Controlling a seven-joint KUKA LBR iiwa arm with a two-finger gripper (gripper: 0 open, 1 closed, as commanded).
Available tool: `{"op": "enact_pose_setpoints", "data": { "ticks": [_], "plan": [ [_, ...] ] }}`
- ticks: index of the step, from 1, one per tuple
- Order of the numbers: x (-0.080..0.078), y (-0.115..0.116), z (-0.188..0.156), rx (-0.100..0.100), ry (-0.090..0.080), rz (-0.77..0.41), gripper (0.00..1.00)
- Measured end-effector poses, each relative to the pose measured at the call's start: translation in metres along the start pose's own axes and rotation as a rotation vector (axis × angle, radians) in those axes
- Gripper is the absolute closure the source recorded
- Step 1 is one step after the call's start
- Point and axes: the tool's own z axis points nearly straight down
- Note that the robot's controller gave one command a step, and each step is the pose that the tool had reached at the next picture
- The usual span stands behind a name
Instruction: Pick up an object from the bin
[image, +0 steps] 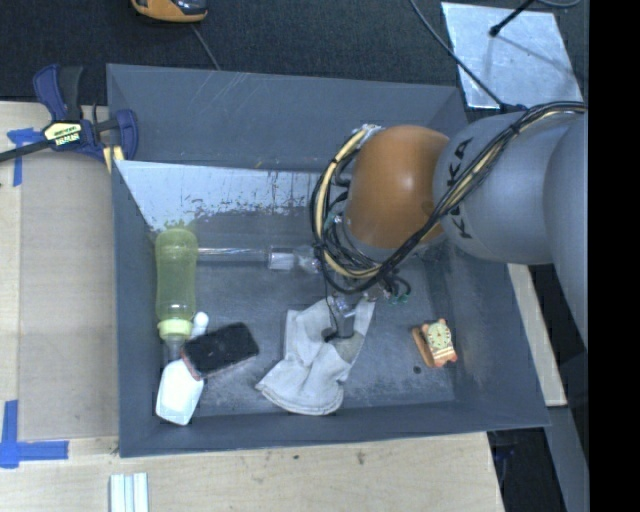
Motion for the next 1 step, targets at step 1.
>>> {"op": "enact_pose_setpoints", "data": {
  "ticks": [1],
  "plan": [
    [0.0, 0.0, 0.0001, 0.0, 0.0, 0.0, 0.0]
  ]
}}
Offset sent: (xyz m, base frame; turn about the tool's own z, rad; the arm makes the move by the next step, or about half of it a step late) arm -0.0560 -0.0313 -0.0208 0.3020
